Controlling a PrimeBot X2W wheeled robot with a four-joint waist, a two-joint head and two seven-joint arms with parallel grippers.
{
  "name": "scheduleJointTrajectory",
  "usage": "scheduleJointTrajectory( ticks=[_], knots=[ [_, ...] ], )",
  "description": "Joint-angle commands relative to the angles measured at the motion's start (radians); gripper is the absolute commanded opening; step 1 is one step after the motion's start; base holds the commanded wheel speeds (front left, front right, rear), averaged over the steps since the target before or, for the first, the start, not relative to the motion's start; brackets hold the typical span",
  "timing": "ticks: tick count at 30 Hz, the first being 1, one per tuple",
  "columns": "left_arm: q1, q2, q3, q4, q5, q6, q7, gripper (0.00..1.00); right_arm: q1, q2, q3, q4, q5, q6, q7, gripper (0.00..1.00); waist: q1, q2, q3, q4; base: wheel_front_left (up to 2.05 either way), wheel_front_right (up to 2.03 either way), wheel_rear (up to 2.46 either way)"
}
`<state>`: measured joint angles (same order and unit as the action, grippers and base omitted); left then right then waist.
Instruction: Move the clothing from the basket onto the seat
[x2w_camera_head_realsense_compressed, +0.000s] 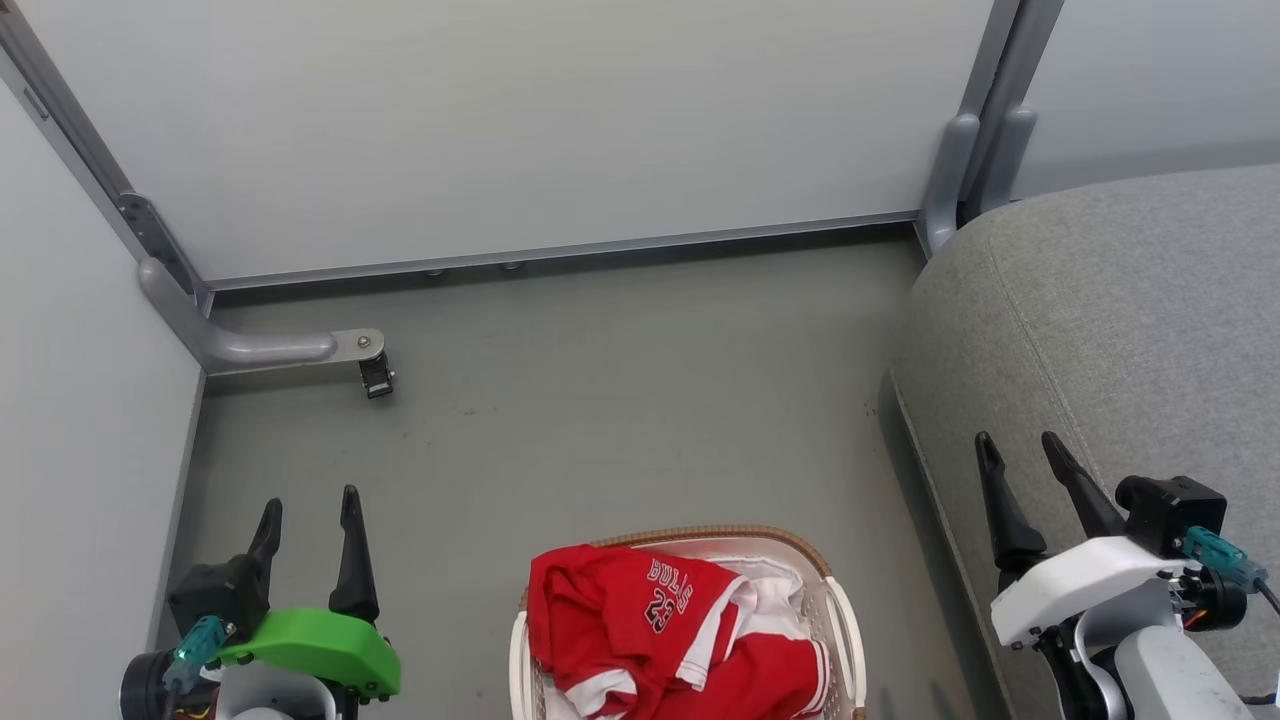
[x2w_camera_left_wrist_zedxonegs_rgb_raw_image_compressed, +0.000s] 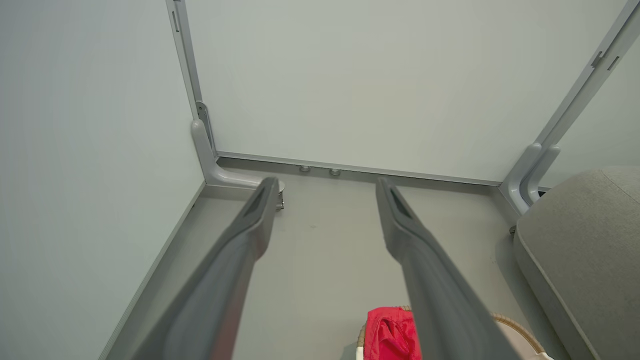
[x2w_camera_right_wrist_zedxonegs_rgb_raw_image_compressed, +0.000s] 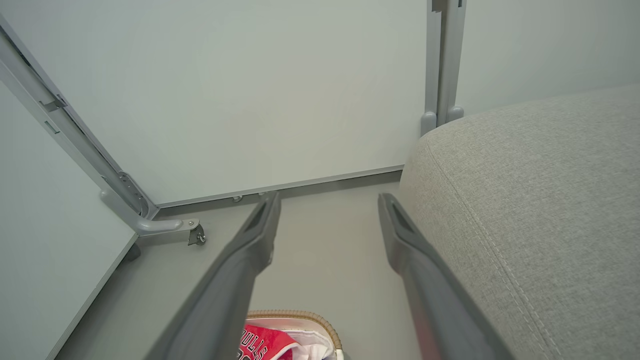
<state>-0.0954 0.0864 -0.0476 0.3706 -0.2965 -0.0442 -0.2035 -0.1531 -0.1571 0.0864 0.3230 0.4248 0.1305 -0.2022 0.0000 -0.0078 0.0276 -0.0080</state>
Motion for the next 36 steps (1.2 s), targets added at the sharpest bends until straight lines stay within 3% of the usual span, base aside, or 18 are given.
scheduleJointTrajectory(
  ticks=[1,22,33,36],
  knots=[
    [-0.013,0.003,0.003,-0.008,0.028,0.003,-0.007,1.0,-0.002,-0.002,-0.003,-0.009,-0.024,0.0,-0.01,1.0,0.0,0.0058,0.0,0.0,0.0,0.0,0.0],
    [0.015,-0.013,0.029,-0.011,0.192,-0.008,-0.046,1.0,-0.001,0.004,-0.012,0.014,-0.171,0.0,-0.047,1.0,0.0,0.0072,0.009,0.0,0.0,0.0,0.0],
    [-0.062,-0.033,-0.062,0.057,0.255,-0.033,-0.062,1.0,-0.068,-0.004,-0.001,0.023,-0.208,0.0,-0.064,1.0,0.0,0.0078,0.154,-0.052,0.0,0.0,0.0],
    [-0.099,-0.033,-0.088,0.081,0.219,-0.028,-0.061,1.0,-0.09,-0.002,-0.008,0.013,-0.195,0.0,-0.064,1.0,0.0,0.0078,0.207,-0.069,0.0,0.0,0.0]
  ],
)
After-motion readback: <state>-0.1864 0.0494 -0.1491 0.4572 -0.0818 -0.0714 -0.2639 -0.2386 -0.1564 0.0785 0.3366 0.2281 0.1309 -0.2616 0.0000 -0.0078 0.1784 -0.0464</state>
